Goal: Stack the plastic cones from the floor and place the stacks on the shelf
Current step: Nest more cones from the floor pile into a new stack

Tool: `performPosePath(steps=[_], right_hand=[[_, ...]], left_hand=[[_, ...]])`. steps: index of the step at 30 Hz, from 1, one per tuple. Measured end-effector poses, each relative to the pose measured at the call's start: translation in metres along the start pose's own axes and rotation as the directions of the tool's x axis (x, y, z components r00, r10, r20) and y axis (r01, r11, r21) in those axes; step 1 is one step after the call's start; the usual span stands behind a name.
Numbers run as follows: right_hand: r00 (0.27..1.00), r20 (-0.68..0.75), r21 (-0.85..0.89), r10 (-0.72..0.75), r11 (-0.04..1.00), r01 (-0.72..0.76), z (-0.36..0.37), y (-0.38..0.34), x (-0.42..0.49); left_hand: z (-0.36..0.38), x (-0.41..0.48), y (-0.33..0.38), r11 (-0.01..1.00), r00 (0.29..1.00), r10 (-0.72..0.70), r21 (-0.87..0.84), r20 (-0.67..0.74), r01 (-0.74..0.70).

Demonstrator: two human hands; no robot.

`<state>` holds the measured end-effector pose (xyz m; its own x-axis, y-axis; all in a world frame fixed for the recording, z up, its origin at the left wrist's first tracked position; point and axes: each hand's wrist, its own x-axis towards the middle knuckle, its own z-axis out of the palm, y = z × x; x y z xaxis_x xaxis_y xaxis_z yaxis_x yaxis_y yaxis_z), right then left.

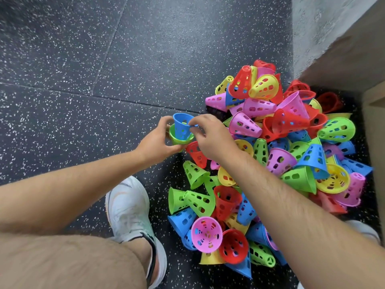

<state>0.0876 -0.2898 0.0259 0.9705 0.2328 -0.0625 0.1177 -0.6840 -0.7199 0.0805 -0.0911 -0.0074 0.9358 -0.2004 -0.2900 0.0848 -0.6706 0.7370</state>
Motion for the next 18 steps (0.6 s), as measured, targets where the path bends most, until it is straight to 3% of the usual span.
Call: performPosePath(steps=[13,18], right_hand=[[0.950,0.261,-0.102,0.169,0.984,-0.147,-0.006,0.001,-0.024],[0.965,0.180,-0.194,0.189,0.969,-0.154,-0.003,0.006,-0.031]], left_hand=[[0.006,0.000,-0.003,0.998,0.997,0.032,-0.050,0.074,-0.028],[0.004,0.004,-0.004,0.998,0.998,-0.032,-0.060,0.059,0.036]])
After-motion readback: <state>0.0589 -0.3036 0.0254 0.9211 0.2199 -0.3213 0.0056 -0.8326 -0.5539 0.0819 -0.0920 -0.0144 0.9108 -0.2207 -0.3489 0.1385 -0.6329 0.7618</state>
